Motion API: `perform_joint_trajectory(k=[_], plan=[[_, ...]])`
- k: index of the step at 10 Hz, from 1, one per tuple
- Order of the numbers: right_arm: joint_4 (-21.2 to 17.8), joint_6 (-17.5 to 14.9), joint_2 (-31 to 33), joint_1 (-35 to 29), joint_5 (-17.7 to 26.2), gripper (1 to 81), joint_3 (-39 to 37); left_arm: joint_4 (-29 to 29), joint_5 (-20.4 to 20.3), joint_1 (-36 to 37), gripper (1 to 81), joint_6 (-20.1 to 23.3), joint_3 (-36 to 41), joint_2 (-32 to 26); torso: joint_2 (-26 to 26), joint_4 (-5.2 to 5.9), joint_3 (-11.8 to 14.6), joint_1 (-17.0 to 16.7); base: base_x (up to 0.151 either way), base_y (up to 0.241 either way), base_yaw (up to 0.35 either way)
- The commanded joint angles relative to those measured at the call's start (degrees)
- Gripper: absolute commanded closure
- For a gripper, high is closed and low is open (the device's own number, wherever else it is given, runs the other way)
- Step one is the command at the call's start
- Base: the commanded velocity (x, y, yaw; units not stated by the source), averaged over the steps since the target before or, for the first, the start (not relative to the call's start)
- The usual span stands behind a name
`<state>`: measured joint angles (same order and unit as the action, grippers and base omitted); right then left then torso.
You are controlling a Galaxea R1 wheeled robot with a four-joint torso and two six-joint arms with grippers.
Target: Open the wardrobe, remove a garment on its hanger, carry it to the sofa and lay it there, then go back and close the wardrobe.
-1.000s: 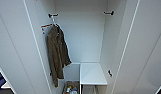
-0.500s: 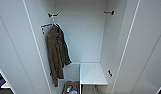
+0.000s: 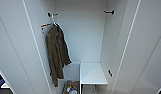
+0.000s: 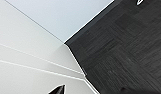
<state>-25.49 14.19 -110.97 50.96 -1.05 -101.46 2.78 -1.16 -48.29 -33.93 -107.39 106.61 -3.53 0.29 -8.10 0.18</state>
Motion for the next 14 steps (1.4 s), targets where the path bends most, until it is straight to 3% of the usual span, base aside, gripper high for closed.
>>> perform_joint_trajectory(k=[1, 4, 8, 10, 14], plan=[[-0.97, 4.88, 1.08, -9.68, 6.15, 1.0, 1.71, -0.67, 14.95, 13.96, 1.0, -2.38, -3.27, -2.09, -0.02, 0.0, 0.0, 0.0, 0.0, 0.0, 0.0], [-0.71, 4.88, -2.7, -7.49, 5.8, 1.0, 11.53, -1.19, 18.03, 14.58, 1.0, -1.58, 1.91, 3.61, 0.02, 0.0, -0.04, 0.02, 0.0, 0.0, 0.0], [0.0, 3.83, -6.39, -1.61, 2.37, 1.0, 26.32, -4.0, 18.3, 12.38, 1.0, -0.53, 9.82, 12.58, 0.05, 0.0, -0.06, 0.09, 0.0, 0.0, 0.0], [2.63, 2.69, -9.99, 1.04, -0.7, 1.0, 29.4, -5.94, 18.3, 11.77, 1.0, -0.61, 12.99, 16.89, 0.07, 0.0, -0.06, 0.13, 0.0, 0.0, 0.0], [6.32, 2.6, -16.67, 2.36, -1.24, 1.0, 29.24, -9.45, 18.3, 8.26, 1.0, -0.61, 10.8, 24.53, 0.11, 0.0, -0.06, 0.15, 0.0, 0.0, 0.0]])
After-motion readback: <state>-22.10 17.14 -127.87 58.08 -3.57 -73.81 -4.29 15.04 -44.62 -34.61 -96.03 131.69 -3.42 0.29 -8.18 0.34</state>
